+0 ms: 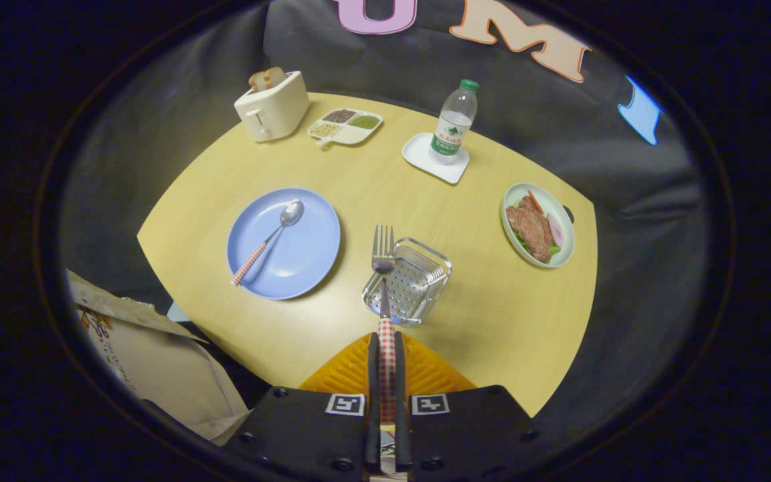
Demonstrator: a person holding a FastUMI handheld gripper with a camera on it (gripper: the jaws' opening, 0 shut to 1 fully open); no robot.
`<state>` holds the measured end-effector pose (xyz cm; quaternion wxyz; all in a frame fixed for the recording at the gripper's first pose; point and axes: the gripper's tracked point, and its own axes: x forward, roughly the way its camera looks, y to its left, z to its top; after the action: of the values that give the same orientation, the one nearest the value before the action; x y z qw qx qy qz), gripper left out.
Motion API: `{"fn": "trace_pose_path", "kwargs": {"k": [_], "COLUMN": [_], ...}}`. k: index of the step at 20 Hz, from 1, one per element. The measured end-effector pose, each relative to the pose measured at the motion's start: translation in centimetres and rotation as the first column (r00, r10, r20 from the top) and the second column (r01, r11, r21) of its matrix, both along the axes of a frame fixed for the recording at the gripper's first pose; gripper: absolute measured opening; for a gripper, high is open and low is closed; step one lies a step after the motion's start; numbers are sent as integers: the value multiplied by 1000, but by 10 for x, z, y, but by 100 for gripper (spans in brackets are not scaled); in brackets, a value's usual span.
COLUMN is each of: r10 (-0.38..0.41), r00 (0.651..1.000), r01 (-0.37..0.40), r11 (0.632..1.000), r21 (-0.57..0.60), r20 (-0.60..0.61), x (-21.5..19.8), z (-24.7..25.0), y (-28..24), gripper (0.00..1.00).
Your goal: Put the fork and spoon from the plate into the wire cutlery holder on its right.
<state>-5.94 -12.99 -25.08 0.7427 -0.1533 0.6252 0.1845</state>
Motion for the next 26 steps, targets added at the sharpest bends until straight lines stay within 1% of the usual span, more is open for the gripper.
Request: {"fn": "trace_pose_path", "kwargs": {"k": [5, 8, 12, 15, 17, 21, 26], "r10": [22, 36, 54, 53, 36, 10, 8], "r00": [990, 980, 955, 942, 933, 928, 921], "r01": [-28, -50, -82, -91, -77, -59, -63], "r11": [999, 997, 993, 991, 992, 991, 990], "r21": [-41, -66, -85, -98, -100, -119, -126], "r20": [-136, -197, -291, -331, -359, -373, -390], "x": [-11, -6, -6, -2, 2, 15, 19], "z": [-13, -25, -43, -53, -58, -69, -75], "y": [-20, -26, -24, -21, -18, -16, -11], "gripper": [12, 11, 11, 12, 12, 12, 11]}}
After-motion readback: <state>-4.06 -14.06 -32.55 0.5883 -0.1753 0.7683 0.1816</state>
